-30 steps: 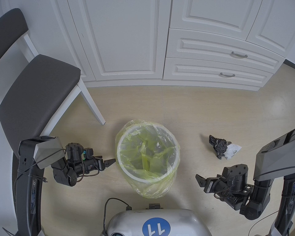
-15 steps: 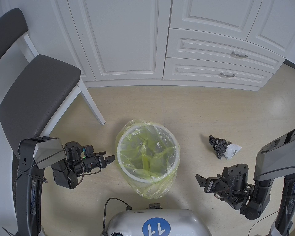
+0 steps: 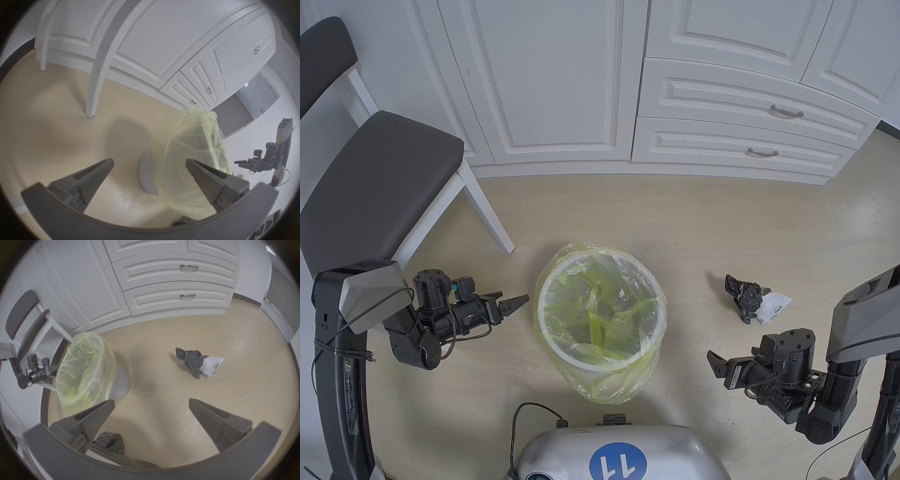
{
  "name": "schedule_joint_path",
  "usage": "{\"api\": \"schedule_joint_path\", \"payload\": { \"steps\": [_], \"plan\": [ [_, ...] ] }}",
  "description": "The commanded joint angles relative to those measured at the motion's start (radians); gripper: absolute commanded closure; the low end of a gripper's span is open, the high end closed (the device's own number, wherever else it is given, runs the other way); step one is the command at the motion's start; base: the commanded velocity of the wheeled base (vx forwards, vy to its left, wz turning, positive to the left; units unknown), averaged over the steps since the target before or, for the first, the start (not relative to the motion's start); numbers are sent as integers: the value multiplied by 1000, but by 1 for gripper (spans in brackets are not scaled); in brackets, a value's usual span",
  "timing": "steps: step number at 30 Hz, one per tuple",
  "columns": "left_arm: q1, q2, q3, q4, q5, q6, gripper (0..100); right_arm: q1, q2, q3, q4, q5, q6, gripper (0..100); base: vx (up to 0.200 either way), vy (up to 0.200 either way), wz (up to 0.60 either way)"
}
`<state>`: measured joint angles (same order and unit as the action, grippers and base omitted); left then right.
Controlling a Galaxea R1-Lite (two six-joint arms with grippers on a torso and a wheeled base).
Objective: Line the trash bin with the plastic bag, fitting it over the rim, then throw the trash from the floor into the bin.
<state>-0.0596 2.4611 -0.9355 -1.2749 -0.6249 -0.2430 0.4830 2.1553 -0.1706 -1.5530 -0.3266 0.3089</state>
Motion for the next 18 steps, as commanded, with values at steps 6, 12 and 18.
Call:
{"api": "schedule_joint_path", "payload": {
  "steps": [6,12,18],
  "plan": [
    [-17,-122,-5,8,77,-1,0,0,-15,-104,-18,-55,-67,0,0,0,0],
    [-32,-142,-29,3,146,-1,0,2,21,-311,100,-54,-73,0,0,0,0],
    [-63,-155,-31,0,185,-1,0,16,118,-477,149,-48,-28,0,0,0,0]
  ]
}}
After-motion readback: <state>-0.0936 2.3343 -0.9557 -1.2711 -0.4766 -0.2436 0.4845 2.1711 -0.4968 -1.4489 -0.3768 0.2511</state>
